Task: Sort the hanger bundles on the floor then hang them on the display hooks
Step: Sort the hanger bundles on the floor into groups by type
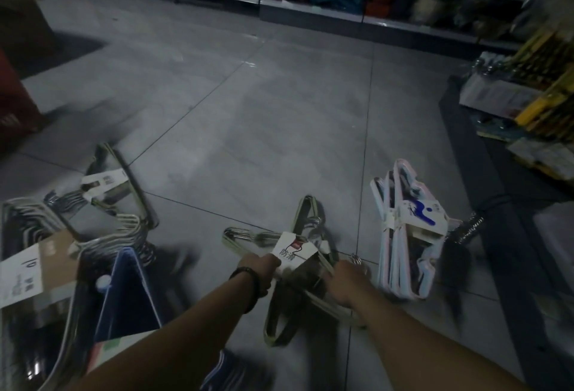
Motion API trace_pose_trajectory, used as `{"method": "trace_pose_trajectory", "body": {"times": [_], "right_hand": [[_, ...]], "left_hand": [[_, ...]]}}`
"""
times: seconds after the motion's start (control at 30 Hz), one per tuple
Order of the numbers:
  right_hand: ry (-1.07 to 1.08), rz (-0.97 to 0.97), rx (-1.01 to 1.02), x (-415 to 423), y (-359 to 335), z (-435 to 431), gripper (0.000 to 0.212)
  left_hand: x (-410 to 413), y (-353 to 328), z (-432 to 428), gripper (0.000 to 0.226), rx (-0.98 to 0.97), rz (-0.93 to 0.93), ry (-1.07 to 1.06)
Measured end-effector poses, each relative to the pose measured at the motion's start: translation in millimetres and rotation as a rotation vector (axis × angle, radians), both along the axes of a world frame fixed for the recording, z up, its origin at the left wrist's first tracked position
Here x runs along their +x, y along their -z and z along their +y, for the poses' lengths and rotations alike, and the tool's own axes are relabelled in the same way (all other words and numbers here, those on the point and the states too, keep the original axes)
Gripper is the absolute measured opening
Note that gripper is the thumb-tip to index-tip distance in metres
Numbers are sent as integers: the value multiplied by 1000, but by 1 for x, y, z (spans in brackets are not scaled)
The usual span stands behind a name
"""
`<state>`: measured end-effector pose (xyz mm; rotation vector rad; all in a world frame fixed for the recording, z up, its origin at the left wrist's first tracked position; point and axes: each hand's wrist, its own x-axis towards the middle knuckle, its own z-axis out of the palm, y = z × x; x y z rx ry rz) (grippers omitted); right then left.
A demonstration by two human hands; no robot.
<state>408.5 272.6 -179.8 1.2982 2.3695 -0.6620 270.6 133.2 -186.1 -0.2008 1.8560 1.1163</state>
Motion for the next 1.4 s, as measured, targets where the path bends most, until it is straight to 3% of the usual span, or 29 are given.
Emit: {"method": "trace_pose_trajectory", "body": {"times": [0.1, 0.17, 0.23, 0.4, 0.57, 0.67, 0.8, 0.87, 0.93, 1.03, 1.13, 1.23, 1.33, 1.4], "right_hand": [[91, 132, -17, -6, 2, 3, 47], [118, 158, -8, -11, -1, -2, 50], [172, 220, 21, -20, -5, -11, 55], [378, 497, -49, -39, -20, -45, 44], [316, 652, -234, -9, -11, -45, 37], [573, 683, -226, 7, -3, -18, 34], [940, 674, -414, 12, 34, 11, 33], [1024, 706, -508, 12, 43, 15, 28], [1012, 667, -545, 14, 37, 9, 20], [948, 532, -495, 15, 55, 11, 25], [849, 427, -489, 15, 87, 28, 39], [931, 494, -657, 15, 64, 16, 21], [898, 535, -849, 13, 58, 7, 21], [845, 527, -870, 3, 58, 2, 18]], "left_hand": [[-7, -10, -6, 29, 105, 32, -136], [-7, -20, -5, 45, 159, 61, -156], [-4, -38, 0, 50, 204, 65, -54], [-12, -62, 23, 28, 265, 168, 57], [-22, -55, 29, 40, 134, 323, 181], [-13, -39, 29, 41, 46, 405, 313], [6, -19, 38, 35, 6, 352, 350], [13, -7, 44, 32, -46, 346, 354], [16, 1, 49, 31, -121, 458, 402], [18, 3, 55, 34, -290, 638, 506], [17, 11, 55, 37, -380, 618, 524], [19, 26, 49, 30, -345, 628, 536], [19, 31, 48, 25, -311, 656, 532], [18, 30, 49, 28, -313, 652, 540]]}}
